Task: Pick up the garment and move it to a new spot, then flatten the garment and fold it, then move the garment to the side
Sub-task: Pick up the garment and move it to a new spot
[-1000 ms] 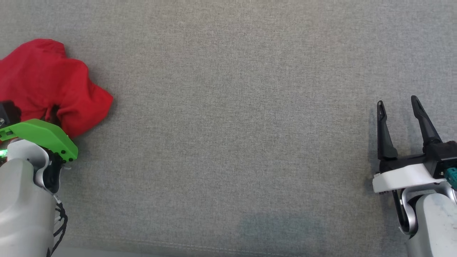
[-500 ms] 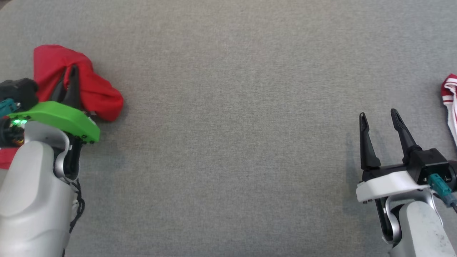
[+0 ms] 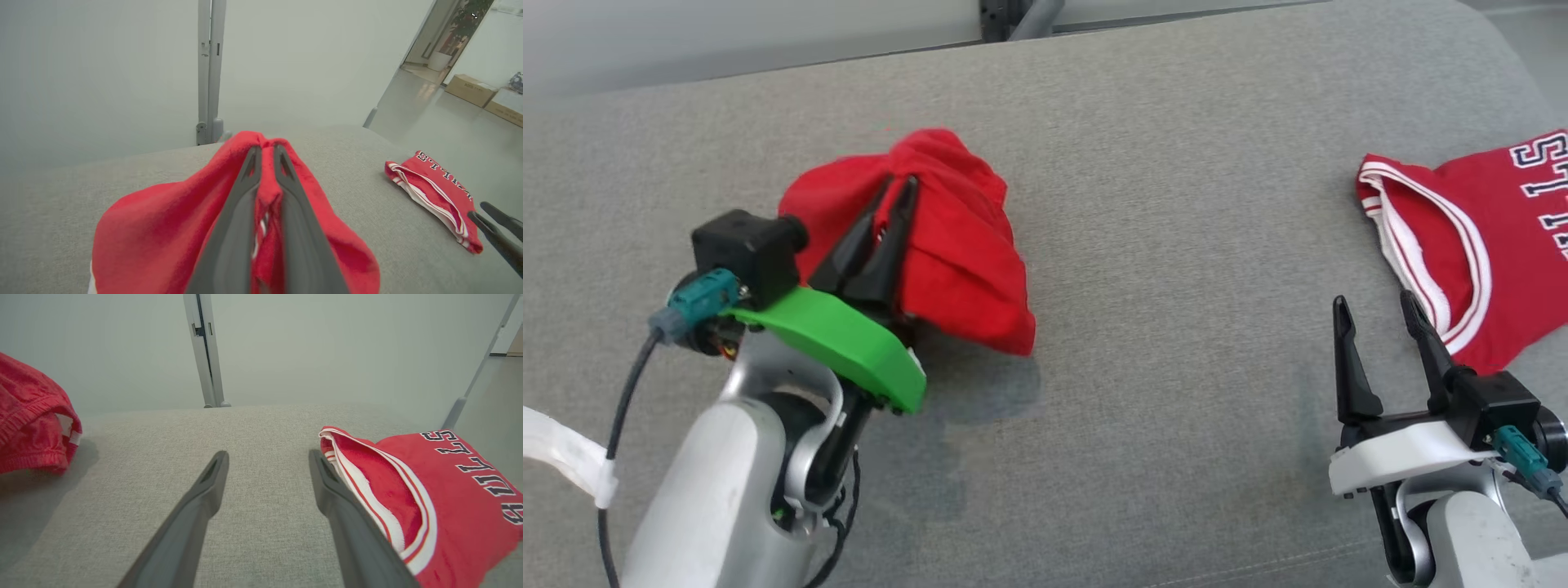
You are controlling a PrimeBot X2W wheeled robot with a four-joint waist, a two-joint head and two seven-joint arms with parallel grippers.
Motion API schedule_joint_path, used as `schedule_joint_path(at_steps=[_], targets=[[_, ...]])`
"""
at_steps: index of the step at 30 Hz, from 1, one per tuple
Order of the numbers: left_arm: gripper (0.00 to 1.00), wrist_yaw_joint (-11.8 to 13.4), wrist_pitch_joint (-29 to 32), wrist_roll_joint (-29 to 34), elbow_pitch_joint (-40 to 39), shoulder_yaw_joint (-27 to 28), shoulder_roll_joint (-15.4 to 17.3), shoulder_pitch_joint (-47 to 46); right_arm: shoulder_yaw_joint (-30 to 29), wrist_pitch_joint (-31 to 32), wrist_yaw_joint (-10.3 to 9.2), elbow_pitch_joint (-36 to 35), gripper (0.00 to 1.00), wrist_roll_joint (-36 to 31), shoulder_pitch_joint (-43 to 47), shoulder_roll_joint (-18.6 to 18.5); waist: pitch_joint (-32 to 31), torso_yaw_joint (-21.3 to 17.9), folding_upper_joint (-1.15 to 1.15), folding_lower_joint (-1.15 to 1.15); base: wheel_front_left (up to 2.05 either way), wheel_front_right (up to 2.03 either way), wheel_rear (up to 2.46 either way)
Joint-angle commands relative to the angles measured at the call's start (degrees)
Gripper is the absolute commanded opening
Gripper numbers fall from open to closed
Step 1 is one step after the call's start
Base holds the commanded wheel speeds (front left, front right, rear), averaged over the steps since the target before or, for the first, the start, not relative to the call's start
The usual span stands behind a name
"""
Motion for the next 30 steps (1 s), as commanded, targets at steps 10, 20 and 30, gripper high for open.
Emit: schedule_joint_path(at_steps=[10, 20, 30], targets=[[0.0, -0.1, 3.06, -1.17, -6.62, -6.32, -3.58, 4.43, -0.17, -0.18, -0.1, 0.72, 1.0, 1.24, 1.94, 0.01, -3.53, -6.72, -0.01, 0.0, 0.0, 0.0, 0.0], [0.0, 0.04, 2.11, 0.73, 3.21, -9.03, -5.2, 2.63, 0.44, -0.18, -0.11, 1.41, 1.0, 2.11, 1.41, 0.0, -3.63, -7.25, -0.01, 0.0, 0.0, 0.0, 0.0], [0.38, -3.25, -9.77, 3.53, 31.32, -10.34, -5.93, 0.78, 1.02, -0.18, -0.11, 2.69, 1.0, 2.24, 1.15, 0.01, -3.46, -7.35, -0.01, 0.0, 0.0, 0.0, 0.0]])
